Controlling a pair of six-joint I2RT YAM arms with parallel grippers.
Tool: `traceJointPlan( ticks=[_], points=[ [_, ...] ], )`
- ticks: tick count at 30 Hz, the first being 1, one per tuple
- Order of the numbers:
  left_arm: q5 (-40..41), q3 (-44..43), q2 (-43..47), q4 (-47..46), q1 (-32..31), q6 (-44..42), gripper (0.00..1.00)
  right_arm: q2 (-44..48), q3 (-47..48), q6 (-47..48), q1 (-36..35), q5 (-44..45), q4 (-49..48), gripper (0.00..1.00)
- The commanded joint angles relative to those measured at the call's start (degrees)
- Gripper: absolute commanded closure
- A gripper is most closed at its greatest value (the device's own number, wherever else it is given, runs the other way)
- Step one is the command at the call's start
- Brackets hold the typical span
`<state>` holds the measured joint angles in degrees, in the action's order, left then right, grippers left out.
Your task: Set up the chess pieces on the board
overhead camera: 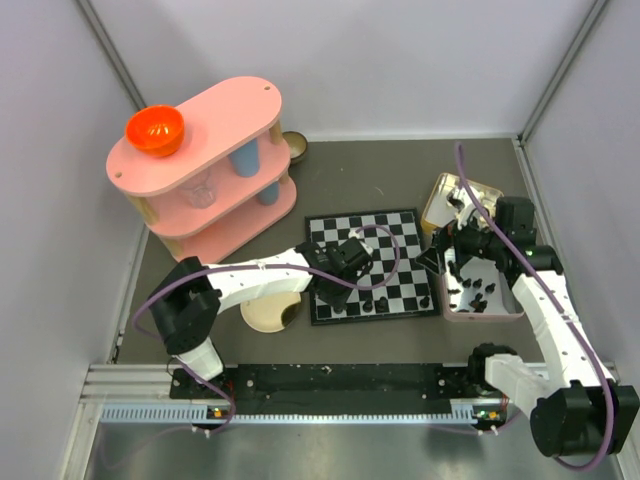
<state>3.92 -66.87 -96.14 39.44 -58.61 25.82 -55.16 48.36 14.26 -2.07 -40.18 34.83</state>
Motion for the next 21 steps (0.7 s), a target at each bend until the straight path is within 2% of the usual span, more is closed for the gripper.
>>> traceJointPlan(
  ticks=[1,17,19,20,21],
  points=[
    [0.8,-1.4,0.3,-0.2,-0.4,0.2,0.87,1.4,0.1,-0.5,0.7,-0.3,-1.8,0.01],
    [4.0,-1.1,4.0,0.5,-0.5,0.6,0.54,1.7,0.2,-0.4,0.9,-0.2,-1.7,0.01],
    [4.8,-1.2,6.2,0.8,-0.5,0.5,0.48,2.0,0.3,0.1,0.9,0.1,-1.1,0.01],
    [5.0,-1.3,7.2,0.9,-0.5,0.5,0.41,2.4,0.5,1.2,0.9,0.5,-0.6,0.01],
    [5.7,-1.4,8.2,0.8,-0.5,0.5,0.37,2.7,0.8,2.0,0.9,0.8,-0.1,0.01]
  ],
)
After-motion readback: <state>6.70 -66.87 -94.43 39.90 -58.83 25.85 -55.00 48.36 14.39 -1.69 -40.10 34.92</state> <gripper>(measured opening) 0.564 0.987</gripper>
